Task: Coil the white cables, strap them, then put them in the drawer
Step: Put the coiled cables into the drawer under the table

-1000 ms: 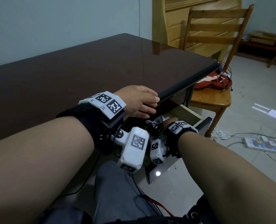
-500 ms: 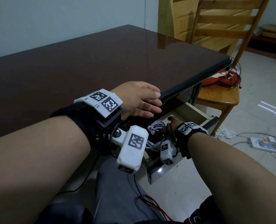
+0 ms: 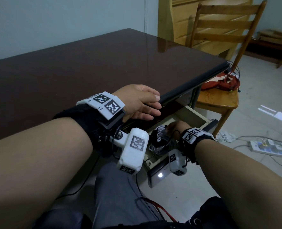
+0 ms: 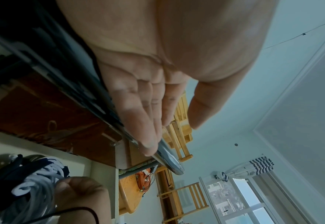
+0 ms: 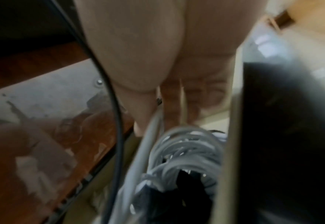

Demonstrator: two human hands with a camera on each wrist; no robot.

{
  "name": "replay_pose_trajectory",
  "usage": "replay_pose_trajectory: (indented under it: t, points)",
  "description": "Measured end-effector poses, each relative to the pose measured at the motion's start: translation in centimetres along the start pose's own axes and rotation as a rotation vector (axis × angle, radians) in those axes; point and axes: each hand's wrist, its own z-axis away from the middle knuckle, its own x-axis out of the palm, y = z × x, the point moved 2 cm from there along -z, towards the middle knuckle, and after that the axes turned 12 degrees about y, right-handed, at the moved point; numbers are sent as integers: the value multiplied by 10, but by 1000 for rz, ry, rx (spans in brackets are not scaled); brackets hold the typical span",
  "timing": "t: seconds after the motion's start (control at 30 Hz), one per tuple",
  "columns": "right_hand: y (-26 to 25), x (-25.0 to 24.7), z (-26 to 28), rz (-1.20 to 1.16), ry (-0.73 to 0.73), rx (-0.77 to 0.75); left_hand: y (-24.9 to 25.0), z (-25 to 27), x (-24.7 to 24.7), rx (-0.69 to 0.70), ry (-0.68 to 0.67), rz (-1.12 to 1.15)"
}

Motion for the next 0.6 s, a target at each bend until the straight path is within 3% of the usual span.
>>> replay_pose_trajectory:
  t: [0.17,0.27,0.43,0.6]
  points:
    - [9,-9,21,-76,-25,-145,0,4,0,17,-4,-23]
    - [14,-9,21,-57,-71,-148,-1,6,0,27,-6,-38]
    - [13,13,13,-51,163,-99,-1,9,0,37,-19,-58]
    - [0,13,11,41,175,-58,-3,8,-1,46,-32,-56]
